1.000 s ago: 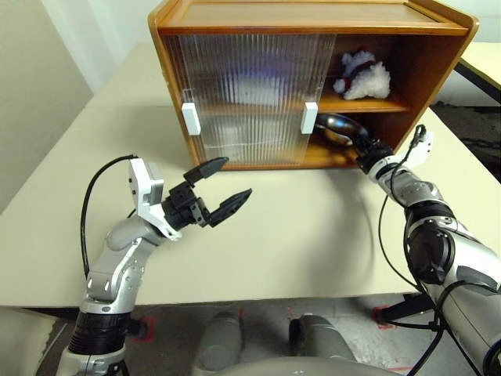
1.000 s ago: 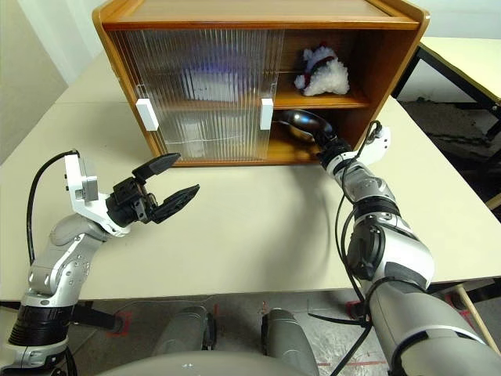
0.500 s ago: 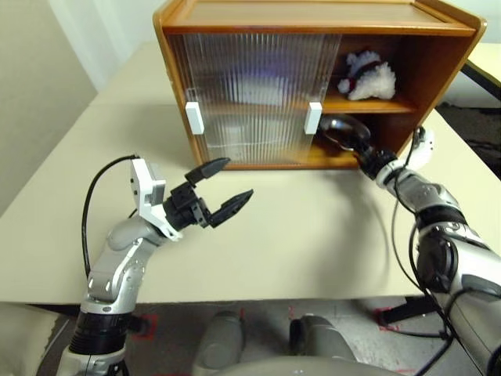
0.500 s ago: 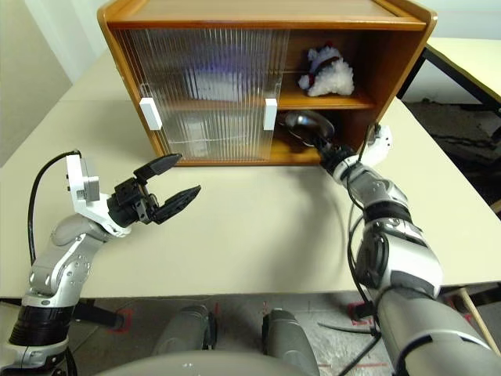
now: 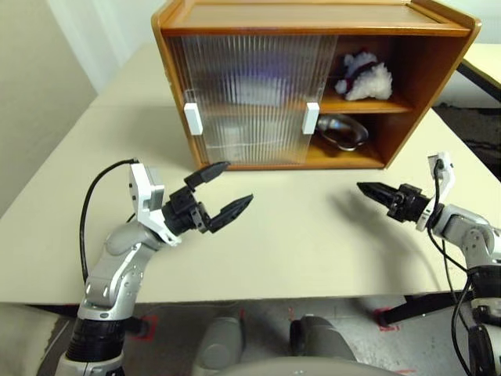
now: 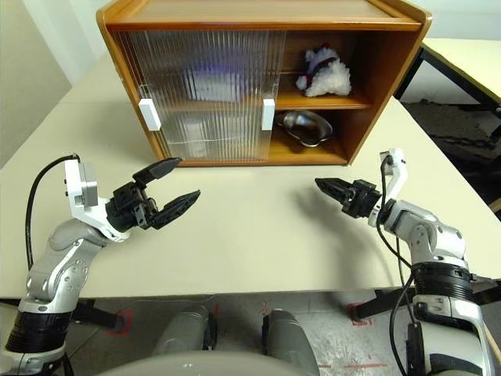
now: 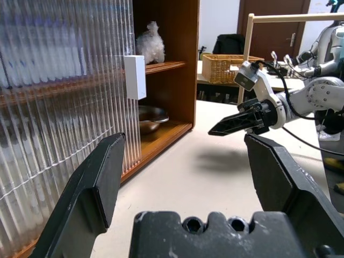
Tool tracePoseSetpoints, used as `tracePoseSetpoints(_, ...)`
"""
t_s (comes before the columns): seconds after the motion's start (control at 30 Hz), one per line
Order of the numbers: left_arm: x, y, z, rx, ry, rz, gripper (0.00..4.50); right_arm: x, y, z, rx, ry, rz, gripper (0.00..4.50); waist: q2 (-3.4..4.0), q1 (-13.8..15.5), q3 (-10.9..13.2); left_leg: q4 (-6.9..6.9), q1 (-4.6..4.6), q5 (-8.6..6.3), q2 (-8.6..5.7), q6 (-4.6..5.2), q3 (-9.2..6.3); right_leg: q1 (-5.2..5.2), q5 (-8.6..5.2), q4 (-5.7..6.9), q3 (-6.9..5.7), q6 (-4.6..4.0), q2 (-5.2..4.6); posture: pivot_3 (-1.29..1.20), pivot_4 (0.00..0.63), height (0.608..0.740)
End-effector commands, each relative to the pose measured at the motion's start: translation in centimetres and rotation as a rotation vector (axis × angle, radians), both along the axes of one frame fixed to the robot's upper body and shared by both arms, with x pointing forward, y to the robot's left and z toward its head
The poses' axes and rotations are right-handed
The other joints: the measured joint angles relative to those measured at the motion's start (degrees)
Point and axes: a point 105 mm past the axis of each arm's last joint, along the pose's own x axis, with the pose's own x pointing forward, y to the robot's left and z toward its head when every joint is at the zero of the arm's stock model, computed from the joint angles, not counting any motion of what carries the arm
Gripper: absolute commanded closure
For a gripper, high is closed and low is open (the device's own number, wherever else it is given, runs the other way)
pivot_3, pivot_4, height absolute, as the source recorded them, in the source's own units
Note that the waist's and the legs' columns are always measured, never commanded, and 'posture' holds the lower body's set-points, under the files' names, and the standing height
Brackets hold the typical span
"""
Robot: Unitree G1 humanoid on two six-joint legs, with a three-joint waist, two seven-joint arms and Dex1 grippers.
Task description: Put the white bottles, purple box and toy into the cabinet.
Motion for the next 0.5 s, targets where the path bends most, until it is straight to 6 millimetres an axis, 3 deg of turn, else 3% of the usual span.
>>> tracePoseSetpoints(0.03, 0.1, -0.1, -0.4, 0.01, 0.014, -0.014, 0.0, 0.5, 3.1, 0.9, 0.017, -0.085, 0.065, 3.25, -0.01, -0.2, 0.0, 0.0, 0.0, 0.0, 0.01, 0.0, -0.01, 0.01, -0.01, 0.01, -0.01, -0.01, 0.02, 0.23, 0.015, 0.74)
tracePoseSetpoints(0.13, 0.2, -0.1, -0.2, 0.008, 0.009, -0.012, 0.0, 1.3, 6.1, 2.4, 0.004, -0.168, 0.117, 4.38, 0.04, -0.3, 0.0, 0.01, 0.02, 0.0, -0.01, 0.0, -0.03, -0.02, -0.01, 0.02, -0.04, -0.02, 0.01, 0.24, 0.005, 0.74)
tracePoseSetpoints(0.17, 0.2, -0.1, -0.2, 0.007, 0.008, -0.011, 0.0, 1.5, 6.8, 2.9, 0.008, -0.185, 0.125, 4.47, 0.04, -0.4, 0.0, 0.01, 0.02, 0.0, -0.01, 0.0, -0.03, -0.04, -0.01, 0.02, -0.04, -0.01, 0.0, 0.24, 0.005, 0.74)
tracePoseSetpoints(0.5, 0.2, -0.1, -0.3, 0.005, 0.009, -0.003, 0.0, 4.4, 11.7, 7.1, 0.051, -0.329, 0.111, 4.47, -0.01, 0.7, 0.0, -0.01, -0.18, -0.01, -0.05, -0.02, -0.03, -0.42, 0.15, 0.04, -0.07, -0.24, -0.09, 0.25, 0.004, 0.74)
